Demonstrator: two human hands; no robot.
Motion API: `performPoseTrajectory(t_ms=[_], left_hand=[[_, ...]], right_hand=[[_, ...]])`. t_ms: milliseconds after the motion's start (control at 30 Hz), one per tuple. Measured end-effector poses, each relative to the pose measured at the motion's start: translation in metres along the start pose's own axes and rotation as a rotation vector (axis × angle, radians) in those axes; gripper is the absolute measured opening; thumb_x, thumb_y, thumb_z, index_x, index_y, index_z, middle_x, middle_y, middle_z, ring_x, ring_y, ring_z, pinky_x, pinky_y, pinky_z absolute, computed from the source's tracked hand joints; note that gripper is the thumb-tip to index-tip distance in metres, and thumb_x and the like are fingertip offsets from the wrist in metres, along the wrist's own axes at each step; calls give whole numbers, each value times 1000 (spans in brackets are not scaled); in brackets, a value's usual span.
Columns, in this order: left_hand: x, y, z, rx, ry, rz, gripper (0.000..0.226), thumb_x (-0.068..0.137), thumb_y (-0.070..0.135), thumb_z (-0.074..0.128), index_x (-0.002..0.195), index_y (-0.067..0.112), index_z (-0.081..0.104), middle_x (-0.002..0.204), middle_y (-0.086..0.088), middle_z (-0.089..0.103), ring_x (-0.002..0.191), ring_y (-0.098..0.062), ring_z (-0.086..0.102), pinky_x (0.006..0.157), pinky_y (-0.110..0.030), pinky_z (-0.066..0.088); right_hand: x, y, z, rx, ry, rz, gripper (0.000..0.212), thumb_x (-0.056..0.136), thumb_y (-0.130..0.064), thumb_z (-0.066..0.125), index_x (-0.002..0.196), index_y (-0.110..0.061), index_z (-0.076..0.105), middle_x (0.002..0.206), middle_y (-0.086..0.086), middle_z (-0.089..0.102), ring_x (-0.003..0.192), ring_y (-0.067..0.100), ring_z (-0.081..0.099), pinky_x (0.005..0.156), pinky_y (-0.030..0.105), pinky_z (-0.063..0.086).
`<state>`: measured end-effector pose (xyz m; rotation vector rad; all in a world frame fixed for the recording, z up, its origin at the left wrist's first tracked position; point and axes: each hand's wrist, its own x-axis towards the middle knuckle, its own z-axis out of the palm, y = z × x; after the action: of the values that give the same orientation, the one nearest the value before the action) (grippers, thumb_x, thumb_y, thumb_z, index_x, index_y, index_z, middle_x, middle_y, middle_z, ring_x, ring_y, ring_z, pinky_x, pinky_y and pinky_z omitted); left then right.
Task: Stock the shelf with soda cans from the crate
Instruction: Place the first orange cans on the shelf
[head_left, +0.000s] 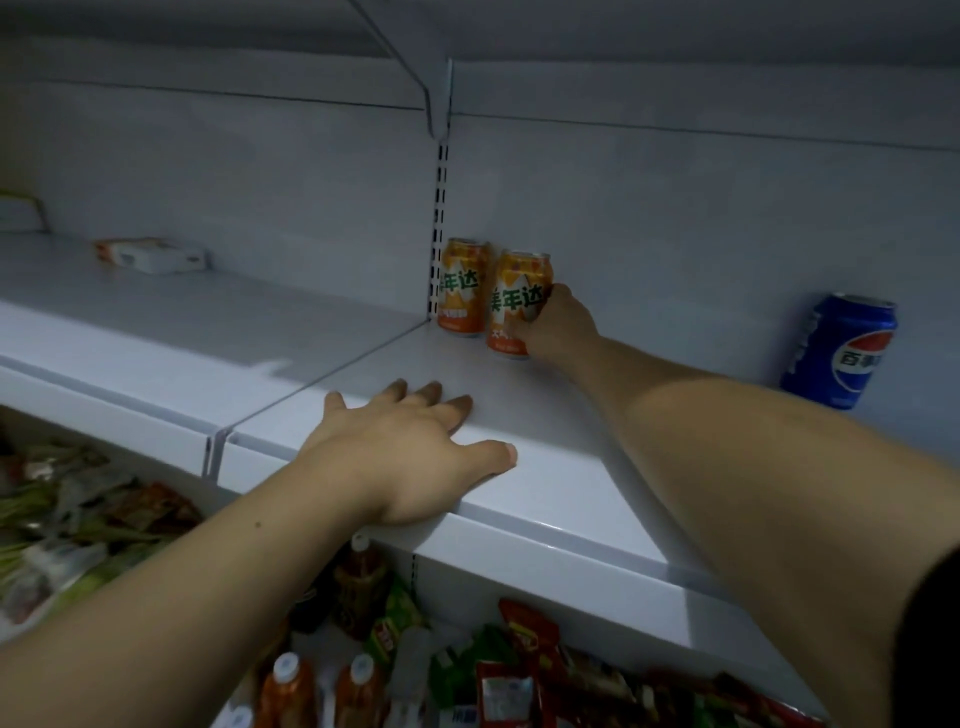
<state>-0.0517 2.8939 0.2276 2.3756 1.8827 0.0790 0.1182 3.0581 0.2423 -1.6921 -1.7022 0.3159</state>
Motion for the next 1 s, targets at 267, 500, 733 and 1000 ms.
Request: performPoseTrajectory(t_ms=[267, 500, 733, 1000], left_hand=[[1, 0, 1, 7, 11, 3, 77, 80, 78, 14, 149, 43, 7, 159, 13, 0, 147, -15, 0, 114, -58, 5], [0, -1, 2, 20, 10, 1, 77, 80, 78, 13, 148, 44, 6, 159, 13, 0, 147, -16, 0, 115, -58, 5], [-8, 5, -6, -71, -6, 26, 81, 78, 81, 15, 149, 41, 14, 160, 10, 8, 147, -19, 6, 113, -60, 5], [-54, 77, -20, -262, -23, 152, 112, 52, 90, 25, 145, 28, 34, 153, 3, 34, 138, -24, 33, 112, -51, 26]], right_hand=[[23, 2, 10, -43, 25, 39, 57, 92, -40, 59, 133, -5, 38, 131, 14, 54, 118, 31, 53, 79, 29, 37], [27, 2, 14, -42, 1, 62, 61, 93, -43, 57, 136, -6, 35, 134, 14, 51, 119, 31, 51, 80, 30, 38], [-40, -1, -45, -161, -75, 64, 83, 91, -53, 56, 148, -3, 22, 148, 16, 39, 132, 31, 42, 95, 30, 37], [-198, 34, -190, -325, -60, 232, 75, 92, -48, 55, 148, -7, 27, 151, 14, 35, 132, 32, 40, 102, 31, 35]])
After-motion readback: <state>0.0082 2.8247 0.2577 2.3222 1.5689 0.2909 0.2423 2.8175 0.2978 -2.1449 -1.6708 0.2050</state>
